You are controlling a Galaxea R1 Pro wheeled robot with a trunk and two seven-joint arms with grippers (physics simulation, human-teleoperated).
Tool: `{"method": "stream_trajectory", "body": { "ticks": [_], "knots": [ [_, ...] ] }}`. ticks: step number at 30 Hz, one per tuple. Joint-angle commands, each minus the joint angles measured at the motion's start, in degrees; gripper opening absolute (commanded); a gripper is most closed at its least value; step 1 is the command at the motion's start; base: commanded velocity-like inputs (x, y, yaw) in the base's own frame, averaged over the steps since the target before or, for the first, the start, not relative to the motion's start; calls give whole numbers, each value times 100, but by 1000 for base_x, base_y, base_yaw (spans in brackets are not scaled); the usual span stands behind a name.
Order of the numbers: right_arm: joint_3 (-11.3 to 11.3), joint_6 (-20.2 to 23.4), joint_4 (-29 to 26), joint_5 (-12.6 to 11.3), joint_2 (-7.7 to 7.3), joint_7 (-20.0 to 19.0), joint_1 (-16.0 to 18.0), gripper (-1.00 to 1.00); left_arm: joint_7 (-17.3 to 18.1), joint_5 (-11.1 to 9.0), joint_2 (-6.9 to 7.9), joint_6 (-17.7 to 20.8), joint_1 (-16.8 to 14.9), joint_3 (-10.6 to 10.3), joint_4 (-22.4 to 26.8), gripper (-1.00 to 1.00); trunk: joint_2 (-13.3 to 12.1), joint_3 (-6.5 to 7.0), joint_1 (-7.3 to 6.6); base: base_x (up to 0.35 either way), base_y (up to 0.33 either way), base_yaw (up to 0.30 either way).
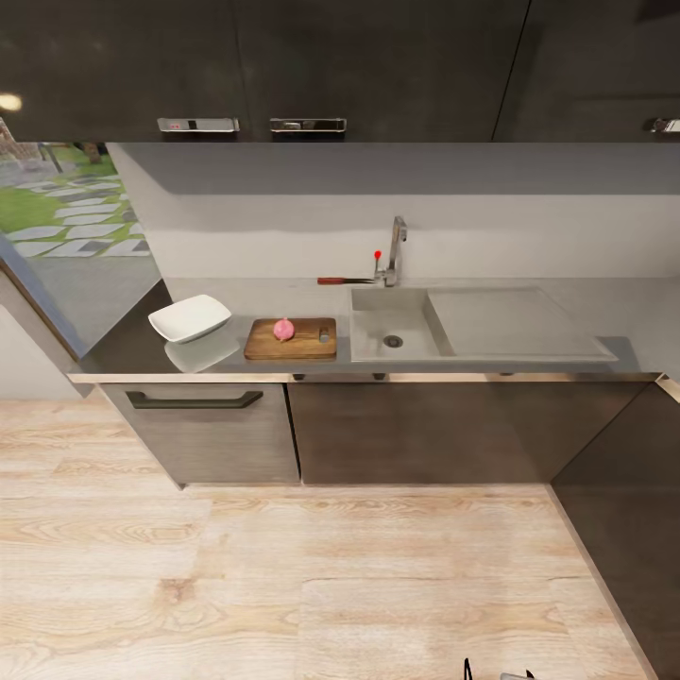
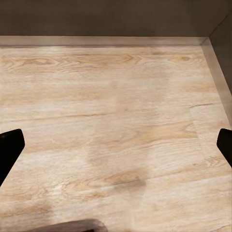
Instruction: In the kitchen, take the Vidalia onion out of the sink, dice it on the chopping board with the paring knife, put the diced onion into the bowl on the countertop, then place both the paring knife and the chopping board into the sink.
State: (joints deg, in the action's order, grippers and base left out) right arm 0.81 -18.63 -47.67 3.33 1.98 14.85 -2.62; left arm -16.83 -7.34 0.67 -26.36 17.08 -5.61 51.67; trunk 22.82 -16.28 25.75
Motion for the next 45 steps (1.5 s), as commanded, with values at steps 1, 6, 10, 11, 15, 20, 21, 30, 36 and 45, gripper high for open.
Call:
{"method": "stream_trajectory", "body": {
  "ticks": [1,6,10,11,15,20,21,30,36,45],
  "knots": [
    [8,0,-6,35,4,19,-1,100,-26,-57,-7,-15,1,-28,4,100,10,-8,4,0,0,0],
    [13,0,-4,36,4,18,-1,100,-30,-57,-30,-10,3,-27,1,100,10,-8,4,0,0,0],
    [13,0,7,35,4,18,-1,100,-33,-57,-32,-10,2,-26,-2,100,10,-8,4,0,0,0],
    [13,0,10,36,4,18,-1,100,-36,-57,-32,-10,2,-27,-2,100,10,-8,4,0,0,0],
    [15,0,24,36,4,18,-1,100,-37,-57,-32,-10,0,-28,-2,100,10,-8,4,0,0,0],
    [15,0,36,36,4,18,-1,100,-39,-57,-32,-10,-1,-28,0,100,10,-8,4,0,0,0],
    [15,0,37,34,4,18,-1,100,-39,-57,-32,-10,1,-28,0,100,10,-8,4,0,0,0],
    [8,-181,37,22,20,27,-1,100,-22,-49,-24,-26,2,-52,-12,100,10,31,4,0,0,0],
    [8,-248,35,26,22,29,-1,100,-22,-48,-13,-27,0,-47,-18,100,10,56,4,0,0,0],
    [-1,2591,-2761,45,29,904,379,100,-21,-49,3,-27,3,-29,-183,100,10,57,4,0,0,0]
  ]
}}
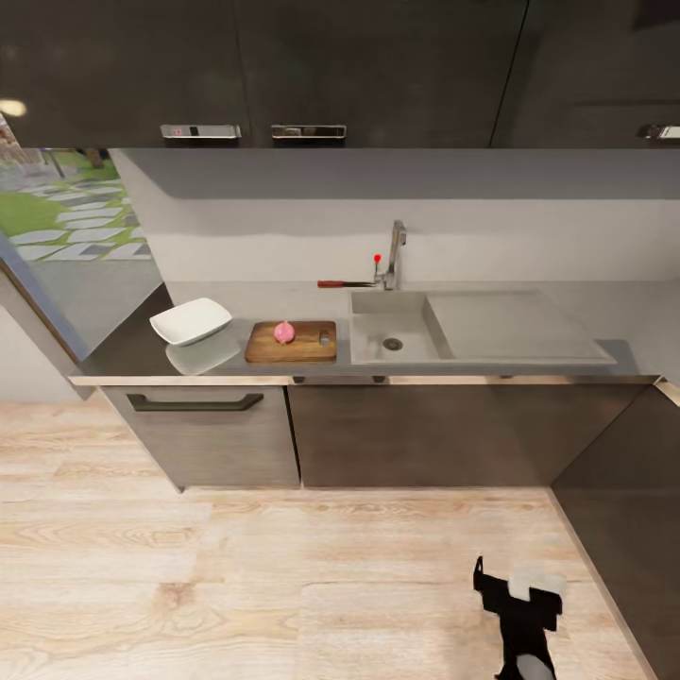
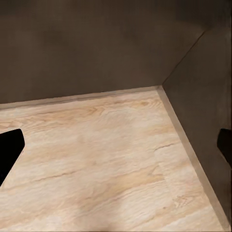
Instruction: In the kitchen, take the Vidalia onion out of the sink, dice it on the chopping board with the paring knife, put the diced onion into the bowl on the countertop, then place both the paring knife and the chopping board into the sink.
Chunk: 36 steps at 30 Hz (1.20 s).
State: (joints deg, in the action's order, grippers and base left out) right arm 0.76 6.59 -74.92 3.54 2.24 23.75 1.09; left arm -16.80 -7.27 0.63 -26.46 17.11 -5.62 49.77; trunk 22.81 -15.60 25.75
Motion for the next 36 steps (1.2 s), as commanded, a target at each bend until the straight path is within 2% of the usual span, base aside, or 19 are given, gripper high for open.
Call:
{"method": "stream_trajectory", "body": {
  "ticks": [1,2,3,4,5,6,8,10,11,12,13,15,16,18,19,24,32,36],
  "knots": [
    [0,761,-480,28,4,68,293,100,-25,-55,7,-17,-1,-27,-2,100,10,-11,3,0,0,0],
    [-1,955,-577,29,4,80,415,100,-25,-55,7,-17,-2,-27,-2,100,10,-11,3,0,0,0],
    [-3,1298,-716,27,5,101,694,100,-24,-55,7,-17,-2,-27,-2,100,10,-11,3,0,0,0],
    [-4,1675,-800,26,5,114,1062,100,-23,-55,5,-17,-2,-27,-3,100,10,-11,3,0,0,0],
    [-5,2202,-871,25,5,128,1578,100,-21,-55,6,-17,-4,-27,-3,100,10,-11,3,0,0,0],
    [-8,2538,-898,25,11,135,1907,100,-21,-55,6,-17,-1,-27,-6,100,10,-11,3,8,0,0],
    [-16,3117,-919,22,73,142,2560,100,-18,-55,7,-17,-1,-27,-8,100,10,-11,3,79,48,0],
    [-20,3534,-791,23,204,150,3189,100,-17,-55,6,-17,0,-27,-10,100,10,-11,3,168,132,0],
    [-21,3672,-635,24,273,152,3498,100,-17,-55,6,-17,0,-27,-11,100,10,-11,3,202,165,0],
    [-22,3793,-291,24,356,177,3980,100,-18,-55,7,-17,0,-27,-11,100,10,-11,3,218,181,0],
    [-23,3836,18,24,398,215,4310,100,-17,-55,7,-17,1,-27,-10,100,10,-11,3,224,188,0],
    [-23,3868,790,24,451,314,4961,100,-17,-55,5,-17,-1,-27,-8,100,10,-11,3,229,194,0],
    [-23,3864,1398,24,480,370,5427,100,-17,-55,6,-17,1,-27,-5,100,10,-11,3,233,199,0],
    [-23,3861,1875,24,540,408,5849,100,-17,-55,7,-17,-2,-27,-4,100,10,-11,3,234,203,0],
    [-23,3865,2122,37,646,460,6120,100,-16,-55,7,-17,0,-27,-3,100,10,-11,3,235,239,0],
    [-23,3860,2200,45,776,807,6217,100,-16,-55,7,-17,-1,-27,-3,100,10,-11,3,231,253,0],
    [-23,3840,2209,53,776,909,6228,100,-16,-55,7,-17,-1,-27,-3,100,10,-11,3,226,263,0],
    [-23,3675,2209,65,776,927,6228,100,-16,-55,7,-17,0,-27,-3,100,10,-11,3,225,264,0]
  ]
}}
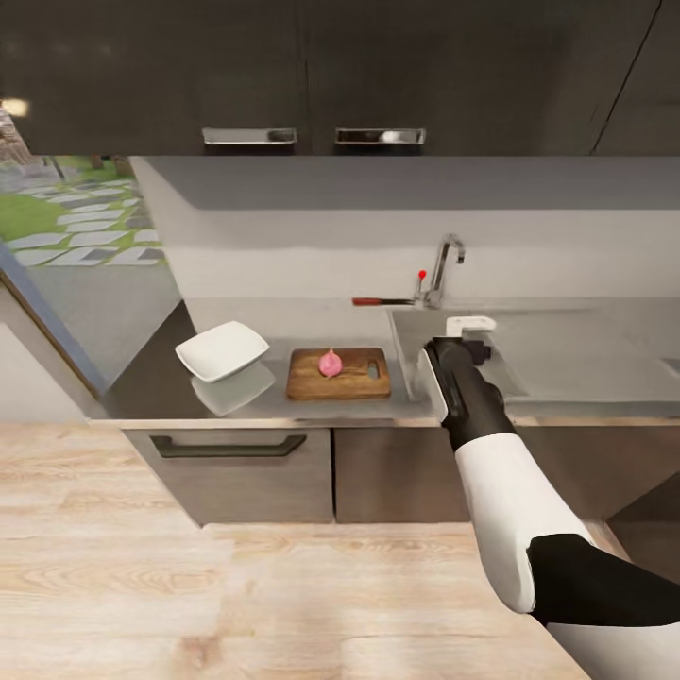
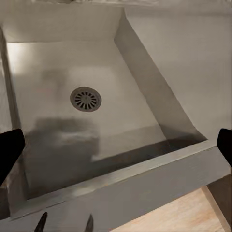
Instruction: In the kitchen, take the Vidalia onion out of the sink, dice it on the chopping board with the paring knife, put the diced onion into the bowl on the countertop, then place both the paring knife and the chopping board into the sink.
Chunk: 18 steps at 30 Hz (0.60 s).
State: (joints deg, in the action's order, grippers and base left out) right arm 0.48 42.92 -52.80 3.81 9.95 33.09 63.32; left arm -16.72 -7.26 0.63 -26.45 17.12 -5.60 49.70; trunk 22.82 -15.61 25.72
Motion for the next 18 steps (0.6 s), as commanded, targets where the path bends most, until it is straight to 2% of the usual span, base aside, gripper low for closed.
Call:
{"method": "stream_trajectory", "body": {
  "ticks": [1,12,18],
  "knots": [
    [5,5,-2,40,5,-1,5,100,-24,-56,7,-18,-4,-29,5,100,10,-9,6,225,264,0],
    [14,-132,-2,41,5,8,5,100,-24,-56,7,-18,-2,-29,-4,100,10,-9,6,229,260,0],
    [14,-155,-2,35,5,157,5,100,-24,-56,7,-18,-1,-29,-4,100,10,-9,6,256,232,0]
  ]
}}
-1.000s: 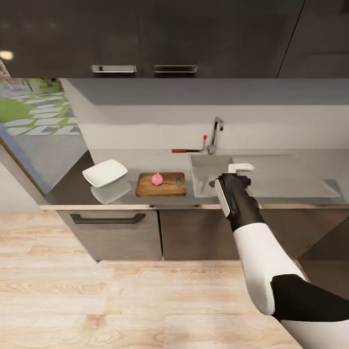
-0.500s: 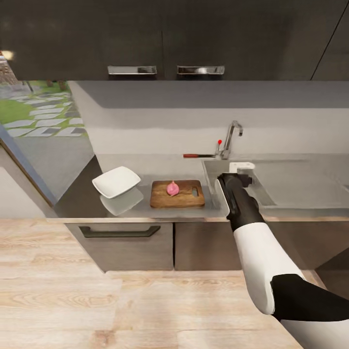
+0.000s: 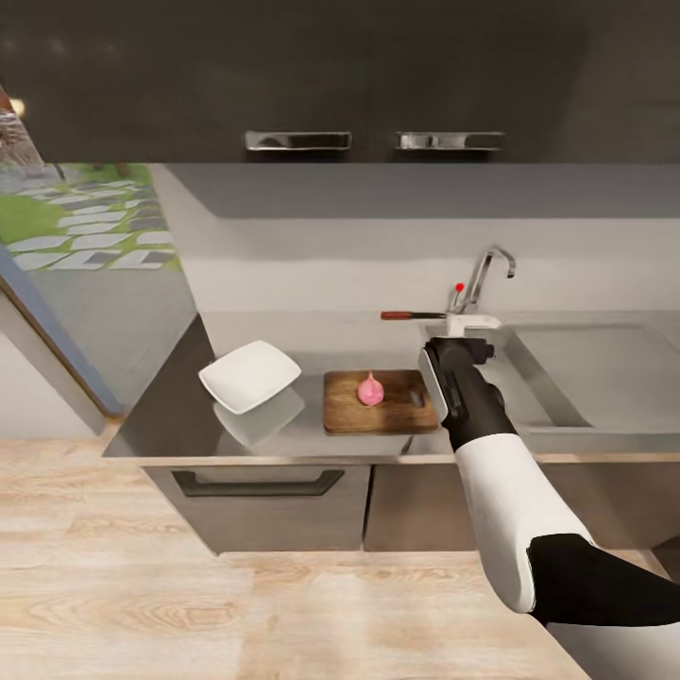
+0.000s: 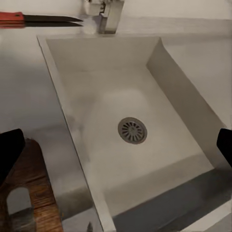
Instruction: In the kitchen, take the Vidalia onion out of the sink, dice it on the chopping board with the paring knife, put the diced onion into the bowl on the countertop, then place both the paring knife and the chopping board into the sink.
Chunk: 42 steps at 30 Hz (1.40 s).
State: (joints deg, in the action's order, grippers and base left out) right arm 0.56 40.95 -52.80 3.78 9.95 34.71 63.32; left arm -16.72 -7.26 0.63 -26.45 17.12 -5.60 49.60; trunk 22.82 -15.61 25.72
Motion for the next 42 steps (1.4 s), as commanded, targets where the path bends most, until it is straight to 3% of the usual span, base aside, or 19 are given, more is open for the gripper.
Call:
{"method": "stream_trajectory", "body": {
  "ticks": [1,23,32,42],
  "knots": [
    [6,40,-2,37,5,10,5,100,-24,-56,7,-18,0,-29,5,100,10,-9,6,266,212,0],
    [6,31,3,26,5,36,5,100,-24,-56,7,-18,0,-29,5,100,10,-9,6,270,168,0],
    [6,-194,22,20,5,36,1,100,-24,-56,7,-18,0,-29,5,100,10,-9,6,237,245,0],
    [5,-202,24,26,5,43,-4,100,-24,-56,7,-18,-2,-29,5,100,10,-9,6,36,33,0]
  ]
}}
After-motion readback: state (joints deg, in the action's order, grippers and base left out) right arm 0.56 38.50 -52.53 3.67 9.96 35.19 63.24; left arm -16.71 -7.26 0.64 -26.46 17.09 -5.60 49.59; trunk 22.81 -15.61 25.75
